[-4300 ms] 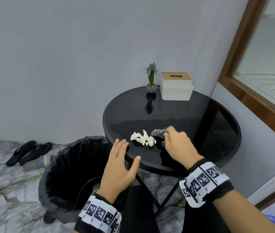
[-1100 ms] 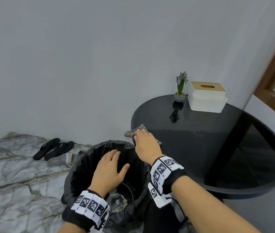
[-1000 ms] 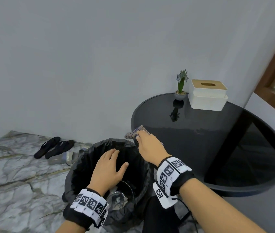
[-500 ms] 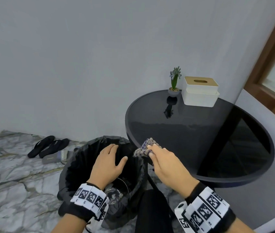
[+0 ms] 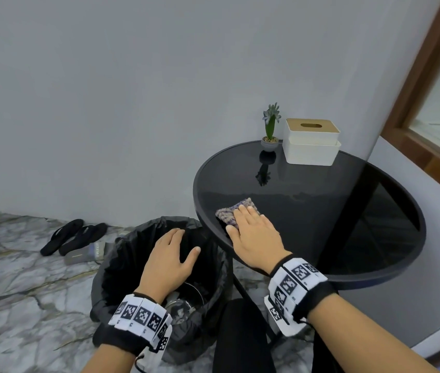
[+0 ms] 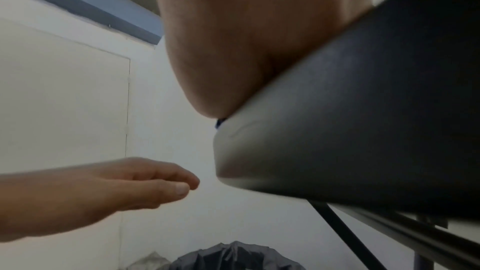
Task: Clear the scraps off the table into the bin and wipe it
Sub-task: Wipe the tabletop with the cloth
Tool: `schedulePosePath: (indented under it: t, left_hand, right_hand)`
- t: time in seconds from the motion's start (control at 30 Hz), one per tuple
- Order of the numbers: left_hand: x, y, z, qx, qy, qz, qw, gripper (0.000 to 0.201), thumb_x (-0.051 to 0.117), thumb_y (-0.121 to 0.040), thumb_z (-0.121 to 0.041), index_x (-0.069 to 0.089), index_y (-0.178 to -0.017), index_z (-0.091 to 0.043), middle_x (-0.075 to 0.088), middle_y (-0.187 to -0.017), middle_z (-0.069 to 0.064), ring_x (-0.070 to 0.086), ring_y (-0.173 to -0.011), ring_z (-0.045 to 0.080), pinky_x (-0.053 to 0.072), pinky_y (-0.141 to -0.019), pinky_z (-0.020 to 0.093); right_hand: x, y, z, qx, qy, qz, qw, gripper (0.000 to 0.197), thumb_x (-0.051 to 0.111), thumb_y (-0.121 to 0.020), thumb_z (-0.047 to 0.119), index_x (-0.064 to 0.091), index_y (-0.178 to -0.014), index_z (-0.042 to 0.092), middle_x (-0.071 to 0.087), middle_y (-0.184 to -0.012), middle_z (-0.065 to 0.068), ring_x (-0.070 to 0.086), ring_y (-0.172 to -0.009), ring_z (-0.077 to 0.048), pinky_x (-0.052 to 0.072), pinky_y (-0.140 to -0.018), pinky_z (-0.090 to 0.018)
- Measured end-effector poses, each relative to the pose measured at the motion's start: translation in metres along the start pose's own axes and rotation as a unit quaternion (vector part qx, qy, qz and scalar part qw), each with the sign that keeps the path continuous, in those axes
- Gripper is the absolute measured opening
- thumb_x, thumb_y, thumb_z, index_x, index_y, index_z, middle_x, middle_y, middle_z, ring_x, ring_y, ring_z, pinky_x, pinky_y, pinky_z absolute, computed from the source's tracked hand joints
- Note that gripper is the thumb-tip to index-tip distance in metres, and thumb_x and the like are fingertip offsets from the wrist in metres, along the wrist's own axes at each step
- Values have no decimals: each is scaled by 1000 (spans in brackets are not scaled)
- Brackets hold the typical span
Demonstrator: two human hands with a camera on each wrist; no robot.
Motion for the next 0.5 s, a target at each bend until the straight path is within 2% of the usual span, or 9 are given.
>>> schedulePosePath:
  t: [0.1,0.3,0.5]
  left_hand:
    - [3,-5,-3,3,3,0,1000,70,48,-92,-57,40,-147,-14,38,-153,2,31,-142,18,28,-115,35]
    - [11,-13,-15,16,17,-4,1000,69,50,-91,-56,42,-144,-12,43,-150,5,36,-140,20,30,-114,35]
    - [-1,-13,-30,32,31,-25,999,64,45,-93,-56,41,-144,-16,42,-149,0,34,-140,17,29,-113,34]
  right_hand:
    - [4,-12,6,6,29,8,1000,62,16,-100,47,13,-154,16,8,-163,0,4,-150,-17,4,-120,-39]
    - [3,-29,8,-18,28,45,998,57,16,-101,42,11,-154,22,5,-163,3,1,-150,-17,6,-120,-42]
    - [-4,-31,-5,47,4,79,996,59,15,-102,40,4,-154,15,-4,-163,-3,-5,-150,-19,2,-120,-44]
Point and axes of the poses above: each hand's wrist, its own y-axis away from the middle knuckle, its own x-axis out of the palm, z = x × y, the point moved 2 cm from there along -y, towards the middle knuckle
